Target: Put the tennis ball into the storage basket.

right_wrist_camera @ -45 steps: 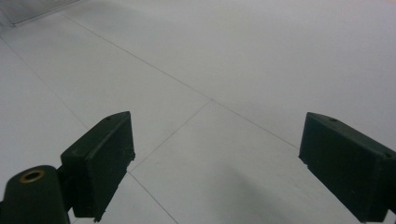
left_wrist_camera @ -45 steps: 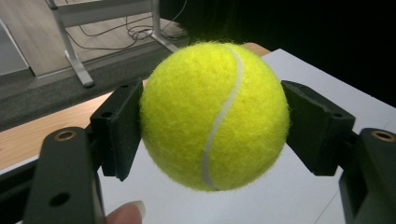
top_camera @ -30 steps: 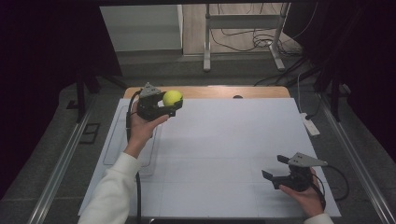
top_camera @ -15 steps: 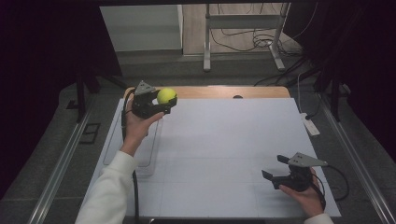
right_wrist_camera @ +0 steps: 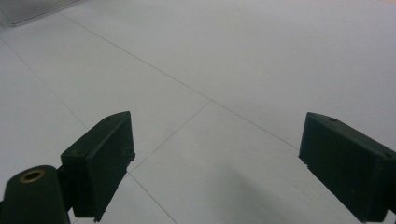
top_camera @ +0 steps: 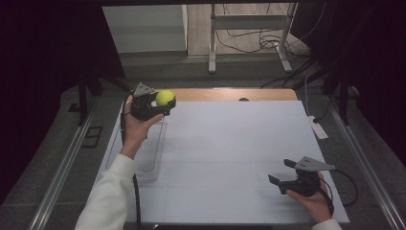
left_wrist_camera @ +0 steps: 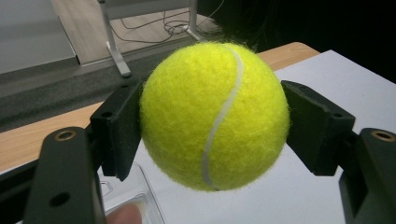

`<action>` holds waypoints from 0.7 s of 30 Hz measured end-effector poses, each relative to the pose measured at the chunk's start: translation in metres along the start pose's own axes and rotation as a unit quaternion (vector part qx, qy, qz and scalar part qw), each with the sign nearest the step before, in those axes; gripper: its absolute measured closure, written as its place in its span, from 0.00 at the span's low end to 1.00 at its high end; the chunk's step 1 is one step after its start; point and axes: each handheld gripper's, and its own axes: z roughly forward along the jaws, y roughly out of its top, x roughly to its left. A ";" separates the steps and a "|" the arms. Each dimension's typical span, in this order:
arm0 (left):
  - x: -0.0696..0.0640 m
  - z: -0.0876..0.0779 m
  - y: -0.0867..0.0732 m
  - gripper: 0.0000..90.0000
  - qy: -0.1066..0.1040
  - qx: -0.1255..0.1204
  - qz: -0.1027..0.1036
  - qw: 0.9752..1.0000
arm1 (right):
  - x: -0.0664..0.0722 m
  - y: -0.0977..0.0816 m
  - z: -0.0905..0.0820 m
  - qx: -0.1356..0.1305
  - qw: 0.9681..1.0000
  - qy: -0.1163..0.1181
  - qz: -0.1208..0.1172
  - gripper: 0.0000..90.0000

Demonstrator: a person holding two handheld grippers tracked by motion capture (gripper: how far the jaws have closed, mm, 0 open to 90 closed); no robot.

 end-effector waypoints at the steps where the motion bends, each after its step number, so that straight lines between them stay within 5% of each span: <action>1: 0.000 0.000 0.000 0.30 0.001 0.001 0.000 1.000 | 0.000 0.000 0.000 0.001 1.000 -0.001 0.000 0.12; 21: 0.022 -0.006 -0.006 0.30 0.031 0.008 -0.016 0.999 | 0.000 0.000 0.001 0.002 1.000 -0.001 -0.001 0.12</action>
